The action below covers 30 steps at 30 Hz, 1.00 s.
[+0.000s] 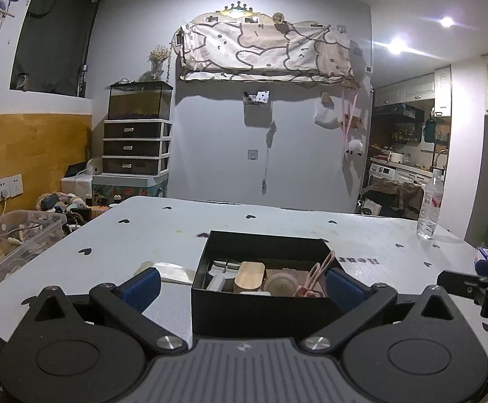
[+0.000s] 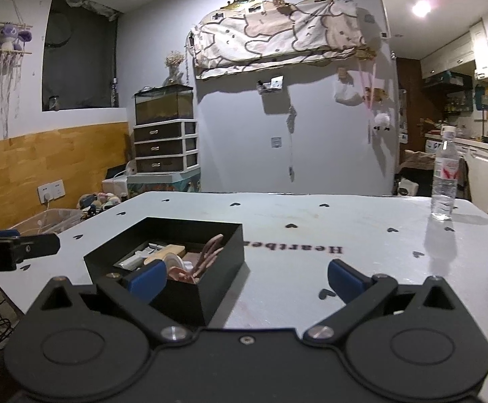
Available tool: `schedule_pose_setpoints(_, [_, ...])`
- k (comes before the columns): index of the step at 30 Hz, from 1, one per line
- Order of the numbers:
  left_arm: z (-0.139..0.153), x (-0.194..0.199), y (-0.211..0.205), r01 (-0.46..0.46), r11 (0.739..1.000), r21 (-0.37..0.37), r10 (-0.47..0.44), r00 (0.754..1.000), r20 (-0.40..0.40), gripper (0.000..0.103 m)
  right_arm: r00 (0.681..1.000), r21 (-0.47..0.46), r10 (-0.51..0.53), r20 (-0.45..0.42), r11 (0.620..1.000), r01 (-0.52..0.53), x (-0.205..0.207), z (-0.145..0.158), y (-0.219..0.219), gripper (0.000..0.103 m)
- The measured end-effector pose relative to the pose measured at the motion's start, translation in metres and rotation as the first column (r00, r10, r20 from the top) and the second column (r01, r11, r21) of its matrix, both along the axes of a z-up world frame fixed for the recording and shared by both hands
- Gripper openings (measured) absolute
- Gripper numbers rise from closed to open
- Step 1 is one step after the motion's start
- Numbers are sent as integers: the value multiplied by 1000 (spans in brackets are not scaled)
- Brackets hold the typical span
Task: Organize rigid objects
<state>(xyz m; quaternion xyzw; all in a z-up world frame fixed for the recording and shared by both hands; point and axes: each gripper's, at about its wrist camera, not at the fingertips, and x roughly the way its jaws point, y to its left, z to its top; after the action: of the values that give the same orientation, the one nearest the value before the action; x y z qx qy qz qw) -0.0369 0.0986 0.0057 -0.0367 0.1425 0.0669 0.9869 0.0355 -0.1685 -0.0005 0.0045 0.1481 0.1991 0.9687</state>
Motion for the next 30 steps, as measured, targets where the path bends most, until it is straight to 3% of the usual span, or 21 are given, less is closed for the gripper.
schedule_pose_setpoints(30, [-4, -10, -7, 22, 999, 25, -22, 1000, -12, 103, 1000, 4, -24, 3, 1000, 24, -13, 1, -4, 103])
